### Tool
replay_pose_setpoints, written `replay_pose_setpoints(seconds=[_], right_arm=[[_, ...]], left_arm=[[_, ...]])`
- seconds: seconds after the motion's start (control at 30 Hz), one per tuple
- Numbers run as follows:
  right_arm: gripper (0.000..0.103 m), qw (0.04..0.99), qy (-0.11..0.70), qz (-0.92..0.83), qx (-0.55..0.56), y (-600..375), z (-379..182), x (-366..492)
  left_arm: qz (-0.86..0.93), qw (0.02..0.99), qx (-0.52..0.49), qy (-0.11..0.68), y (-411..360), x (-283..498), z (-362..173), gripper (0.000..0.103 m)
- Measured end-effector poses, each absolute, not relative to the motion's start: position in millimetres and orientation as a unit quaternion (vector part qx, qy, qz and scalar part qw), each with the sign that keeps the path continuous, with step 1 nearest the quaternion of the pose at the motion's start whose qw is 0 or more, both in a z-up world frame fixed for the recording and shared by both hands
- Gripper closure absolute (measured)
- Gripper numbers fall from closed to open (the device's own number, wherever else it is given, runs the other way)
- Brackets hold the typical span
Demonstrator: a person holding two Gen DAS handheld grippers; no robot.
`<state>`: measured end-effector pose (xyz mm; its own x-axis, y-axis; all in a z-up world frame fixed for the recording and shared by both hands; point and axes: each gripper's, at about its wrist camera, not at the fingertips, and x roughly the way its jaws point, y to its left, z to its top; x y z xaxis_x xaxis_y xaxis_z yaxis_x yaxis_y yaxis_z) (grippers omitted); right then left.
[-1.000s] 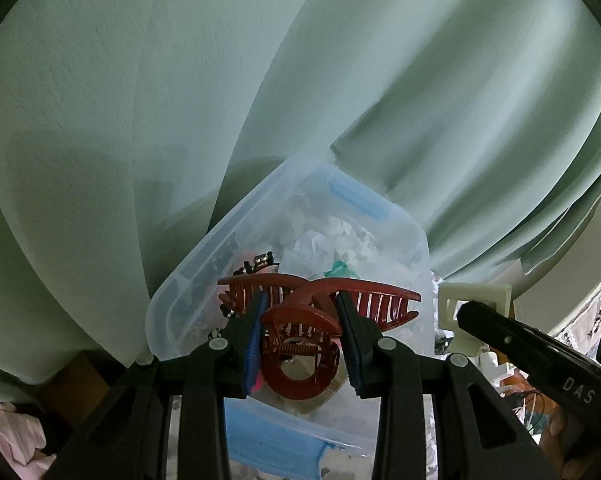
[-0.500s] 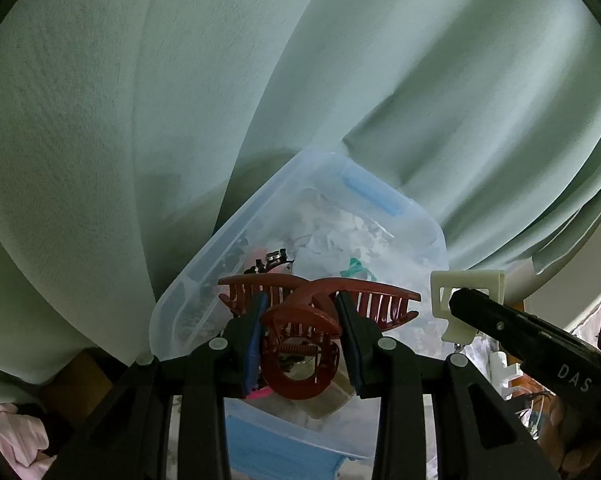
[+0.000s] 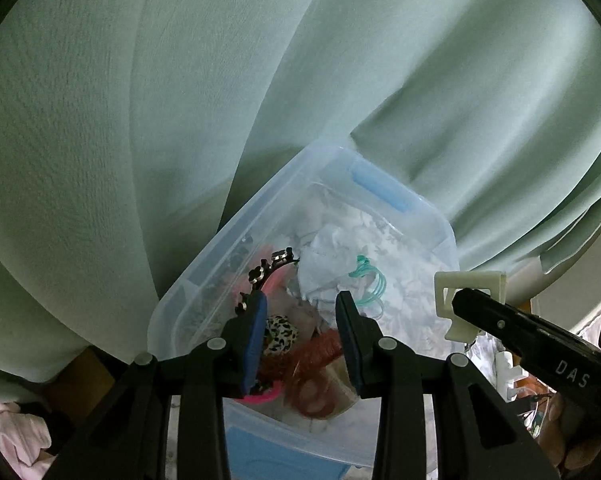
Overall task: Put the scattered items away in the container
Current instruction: 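Open the left gripper to drop the red claw clip while the right gripper releases the cream clip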
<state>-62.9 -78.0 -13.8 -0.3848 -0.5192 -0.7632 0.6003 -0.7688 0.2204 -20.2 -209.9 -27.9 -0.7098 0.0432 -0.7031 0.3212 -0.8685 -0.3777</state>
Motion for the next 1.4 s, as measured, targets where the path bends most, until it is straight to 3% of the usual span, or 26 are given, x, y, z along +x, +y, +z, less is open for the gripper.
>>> replay_pose_setpoints(seconds=[0.1, 0.17, 0.2, 0.57, 0.87, 0.93, 1.07, 1.23, 1.4], right_arm=[[0.075, 0.335, 0.048, -0.831, 0.441, -77.7, -14.2, -62.7], [0.06, 0.334, 0.048, -0.832, 0.439, -76.6, -14.0, -62.4], [0.059, 0.334, 0.047, -0.833, 0.438, -75.7, -13.7, -62.2], [0.059, 0.33, 0.042, -0.836, 0.436, -64.0, -11.1, -58.4], [0.058, 0.327, 0.041, -0.839, 0.432, -54.8, -6.1, -48.7], [0.057, 0.326, 0.039, -0.84, 0.431, -52.0, -4.8, -45.8], [0.056, 0.323, 0.036, -0.843, 0.428, -45.2, -2.4, -39.6], [0.055, 0.319, 0.031, -0.847, 0.424, -36.8, 0.7, -31.8], [0.051, 0.315, 0.022, -0.851, 0.419, -26.2, 3.6, -24.9]], left_arm=[[-0.892, 0.08, 0.373, 0.244, -209.6, -18.9, -26.6, 0.054], [-0.892, 0.082, 0.372, 0.243, -208.9, -18.8, -26.2, 0.052], [-0.892, 0.082, 0.372, 0.242, -208.5, -18.8, -26.1, 0.051], [-0.894, 0.081, 0.37, 0.238, -212.0, -19.4, -25.4, 0.05], [-0.898, 0.079, 0.366, 0.229, -210.6, -16.4, -20.3, 0.042], [-0.9, 0.084, 0.367, 0.22, -207.9, -15.0, -18.5, 0.035], [-0.904, 0.085, 0.362, 0.209, -203.0, -10.3, -13.3, 0.033], [-0.911, 0.083, 0.352, 0.198, -196.6, -5.6, -5.0, 0.022], [-0.917, 0.08, 0.345, 0.187, -189.9, -0.1, 2.3, 0.02]])
